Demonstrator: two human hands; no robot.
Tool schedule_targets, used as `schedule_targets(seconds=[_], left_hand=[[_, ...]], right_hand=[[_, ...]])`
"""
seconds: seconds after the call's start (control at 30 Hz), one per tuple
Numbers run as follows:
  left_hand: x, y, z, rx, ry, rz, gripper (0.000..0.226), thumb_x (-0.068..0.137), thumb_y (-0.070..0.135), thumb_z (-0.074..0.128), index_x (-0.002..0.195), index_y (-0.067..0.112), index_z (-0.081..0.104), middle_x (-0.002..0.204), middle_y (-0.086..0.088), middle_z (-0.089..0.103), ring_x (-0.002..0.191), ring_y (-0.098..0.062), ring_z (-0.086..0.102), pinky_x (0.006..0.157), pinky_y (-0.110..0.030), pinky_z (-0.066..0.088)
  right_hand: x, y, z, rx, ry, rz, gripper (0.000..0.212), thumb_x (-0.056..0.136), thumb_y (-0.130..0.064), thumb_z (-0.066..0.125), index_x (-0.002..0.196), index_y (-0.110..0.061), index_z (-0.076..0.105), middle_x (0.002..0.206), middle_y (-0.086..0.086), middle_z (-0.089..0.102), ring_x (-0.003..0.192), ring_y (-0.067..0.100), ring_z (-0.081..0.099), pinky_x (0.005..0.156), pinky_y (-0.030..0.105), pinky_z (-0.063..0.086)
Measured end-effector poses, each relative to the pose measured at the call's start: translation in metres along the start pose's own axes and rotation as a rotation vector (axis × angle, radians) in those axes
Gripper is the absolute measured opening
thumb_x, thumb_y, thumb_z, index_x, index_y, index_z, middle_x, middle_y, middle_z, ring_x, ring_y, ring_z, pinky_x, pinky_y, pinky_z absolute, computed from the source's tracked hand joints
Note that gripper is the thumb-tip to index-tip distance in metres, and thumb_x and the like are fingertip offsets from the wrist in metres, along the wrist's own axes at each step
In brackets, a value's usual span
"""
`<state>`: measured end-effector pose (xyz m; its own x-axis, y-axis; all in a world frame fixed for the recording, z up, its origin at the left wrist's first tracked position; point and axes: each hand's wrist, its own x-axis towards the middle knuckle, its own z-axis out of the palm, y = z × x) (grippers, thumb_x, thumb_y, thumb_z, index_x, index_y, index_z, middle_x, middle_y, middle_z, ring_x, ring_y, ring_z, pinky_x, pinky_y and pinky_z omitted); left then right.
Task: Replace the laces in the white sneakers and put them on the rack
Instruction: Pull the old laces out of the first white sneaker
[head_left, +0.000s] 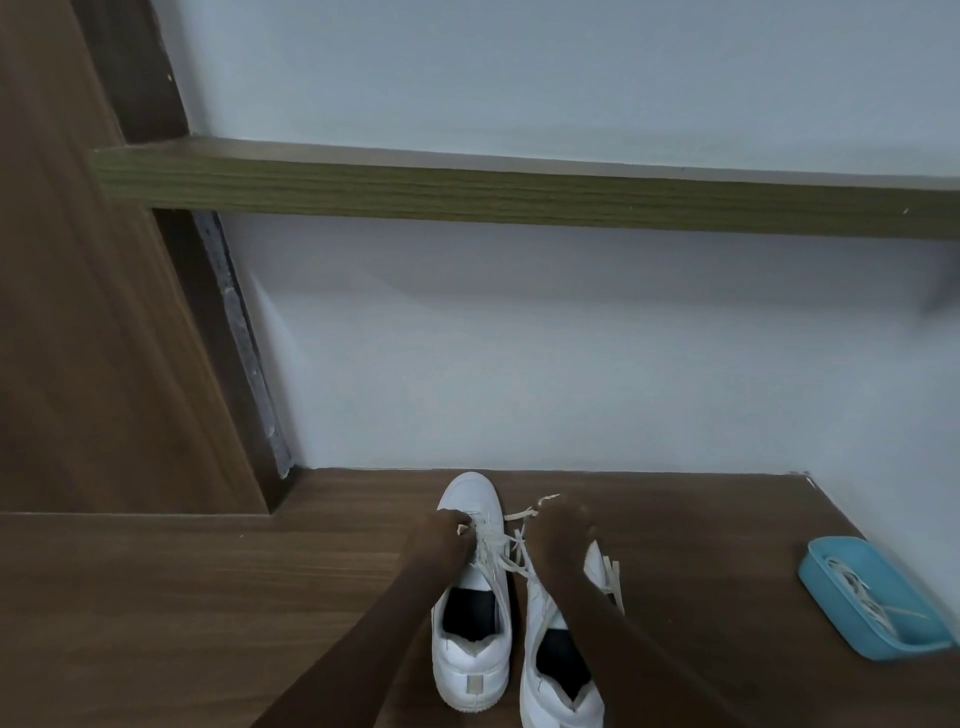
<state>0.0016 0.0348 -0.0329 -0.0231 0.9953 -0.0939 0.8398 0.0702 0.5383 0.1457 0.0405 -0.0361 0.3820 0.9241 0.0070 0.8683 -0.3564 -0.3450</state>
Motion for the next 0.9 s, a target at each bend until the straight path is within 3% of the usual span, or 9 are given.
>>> schedule_targets(seconds=[0.13,0.33,0.5,0.6,0.67,0.73,0.83,0.9], left_hand=[[0.009,0.004,0.002,0.211,-0.129,0.09,0.026,0.088,0.014,0.047,0.1,0.01,0.07,0.096,-0.008,0.066,0.099,-0.024,0.062,0.072,-0.026,0.042],[0.011,0.005,0.005,0.469,-0.132,0.215,0.027,0.091,0.008,0.04,0.107,0.008,0.061,0.114,-0.011,0.059,0.105,-0.03,0.06,0.081,-0.036,0.047],[0.014,0.002,0.011,0.54,-0.074,0.281,0.026,0.094,0.011,0.037,0.112,0.007,0.056,0.118,-0.012,0.056,0.109,-0.031,0.057,0.083,-0.037,0.045],[0.015,0.002,0.012,0.472,-0.091,0.232,0.023,0.092,0.011,0.039,0.106,0.007,0.056,0.112,-0.013,0.059,0.106,-0.032,0.058,0.08,-0.037,0.045],[0.016,0.003,0.011,0.348,-0.115,0.19,0.009,0.087,0.009,0.044,0.088,0.008,0.053,0.095,-0.01,0.058,0.098,-0.029,0.06,0.074,-0.037,0.044],[0.016,0.004,0.013,0.221,-0.11,0.115,0.018,0.084,0.007,0.046,0.069,0.013,0.037,0.082,-0.007,0.055,0.086,-0.024,0.058,0.067,-0.035,0.039],[0.012,0.004,0.009,0.061,-0.023,-0.044,0.015,0.086,0.006,0.049,0.074,0.015,0.044,0.085,-0.008,0.062,0.086,-0.023,0.06,0.063,-0.026,0.037],[0.014,-0.005,0.009,-0.011,0.018,-0.121,0.026,0.09,0.008,0.049,0.065,0.015,0.045,0.069,-0.002,0.054,0.073,-0.014,0.056,0.058,-0.024,0.034]], right_hand=[[-0.006,-0.014,0.006,0.088,-0.137,-0.177,0.022,0.093,-0.027,0.052,0.104,-0.012,0.064,0.107,0.004,0.066,0.102,0.023,0.062,0.08,0.03,0.047],[-0.015,-0.027,0.007,0.146,-0.26,-0.177,0.007,0.086,-0.018,0.048,0.086,-0.018,0.055,0.105,0.005,0.064,0.099,0.025,0.062,0.078,0.032,0.048],[-0.017,-0.026,0.006,0.174,-0.245,-0.177,0.023,0.082,-0.024,0.047,0.095,-0.013,0.062,0.103,0.003,0.063,0.098,0.024,0.061,0.082,0.035,0.049],[-0.018,-0.024,0.006,0.23,-0.258,-0.153,0.025,0.081,-0.031,0.052,0.093,-0.012,0.063,0.099,0.002,0.064,0.094,0.023,0.063,0.081,0.035,0.052],[-0.018,-0.023,0.007,0.257,-0.261,-0.146,0.027,0.078,-0.039,0.057,0.085,-0.014,0.059,0.094,0.001,0.065,0.091,0.023,0.063,0.078,0.034,0.05],[-0.017,-0.022,0.007,0.285,-0.264,-0.136,0.031,0.075,-0.046,0.062,0.072,-0.018,0.049,0.085,-0.001,0.06,0.083,0.021,0.061,0.07,0.032,0.046],[-0.017,-0.02,0.007,0.292,-0.28,-0.154,0.043,0.069,-0.051,0.068,0.06,-0.023,0.037,0.073,-0.004,0.049,0.072,0.018,0.052,0.062,0.029,0.038],[-0.018,-0.021,0.009,0.263,-0.304,-0.176,0.044,0.07,-0.05,0.068,0.059,-0.023,0.035,0.074,-0.004,0.047,0.074,0.019,0.053,0.062,0.028,0.037]])
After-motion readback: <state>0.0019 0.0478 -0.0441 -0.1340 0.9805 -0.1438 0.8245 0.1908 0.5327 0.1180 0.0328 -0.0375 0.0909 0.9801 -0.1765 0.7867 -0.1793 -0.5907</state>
